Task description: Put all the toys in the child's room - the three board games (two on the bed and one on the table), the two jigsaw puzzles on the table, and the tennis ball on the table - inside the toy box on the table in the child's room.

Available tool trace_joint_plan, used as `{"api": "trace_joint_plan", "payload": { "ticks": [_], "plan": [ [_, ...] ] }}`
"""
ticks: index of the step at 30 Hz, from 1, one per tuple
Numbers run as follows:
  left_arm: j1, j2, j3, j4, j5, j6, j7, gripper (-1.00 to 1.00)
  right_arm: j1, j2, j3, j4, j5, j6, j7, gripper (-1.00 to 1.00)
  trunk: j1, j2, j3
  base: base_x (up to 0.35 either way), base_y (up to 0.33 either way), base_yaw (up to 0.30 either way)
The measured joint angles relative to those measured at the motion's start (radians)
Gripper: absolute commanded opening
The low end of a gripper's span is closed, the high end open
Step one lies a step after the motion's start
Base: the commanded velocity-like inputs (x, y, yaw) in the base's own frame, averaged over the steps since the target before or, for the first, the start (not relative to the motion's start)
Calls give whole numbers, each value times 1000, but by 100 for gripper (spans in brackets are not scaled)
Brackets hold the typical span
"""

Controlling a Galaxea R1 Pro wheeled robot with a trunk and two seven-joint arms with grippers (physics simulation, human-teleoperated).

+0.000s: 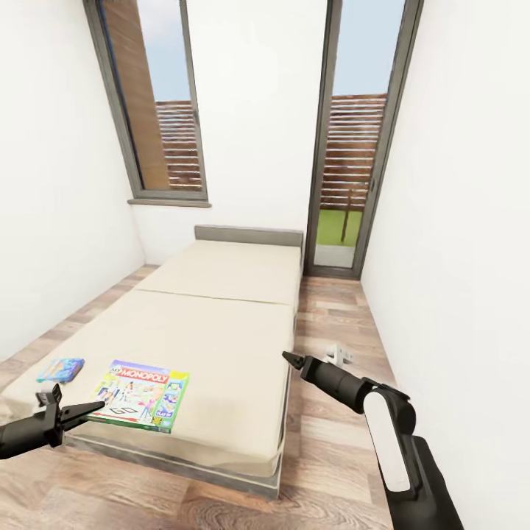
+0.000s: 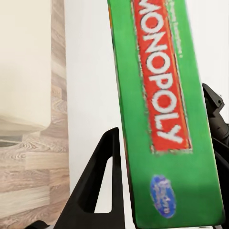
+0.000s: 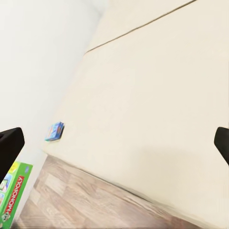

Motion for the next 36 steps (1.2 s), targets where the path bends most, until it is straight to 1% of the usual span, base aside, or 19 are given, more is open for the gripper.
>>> {"api": "trace_joint_plan", "payload": {
  "ticks": [6, 11, 17, 23, 28, 35, 36],
  "plan": [
    [0, -1, 0, 0, 0, 0, 0, -100, 0, 0, -1, 0, 0, -2, 0, 100, -23, 42, 19, 0, 0, 251],
    [0, 0, 0, 0, 2, -1, 0, -100, 0, 0, 1, 1, 0, -37, 0, 100, -42, 77, 35, 0, 0, 64],
    [0, 0, 0, 0, 3, -1, 0, -100, 0, 0, 8, 1, 1, -54, 0, 100, -65, 119, 53, 0, 0, 83],
    [0, 0, 0, 0, 3, -1, 0, -100, 0, 1, 42, 2, 3, -57, -3, 100, -88, 161, 72, 0, 0, 256],
    [0, 0, 0, 0, 1, 0, 0, -100, 0, 1, 53, 3, 3, -60, -5, 100, -88, 161, 72, 0, 0, 285],
    [0, 6, 0, 0, 1, 0, 0, -100, 0, 1, 55, 6, 4, -73, -5, 100, -88, 161, 72, 0, 0, 290],
    [0, 7, 0, 0, 2, 0, 0, -100, 0, 1, 55, 6, 4, -74, -5, 100, -92, 168, 75, 0, 0, 291]
  ]
}}
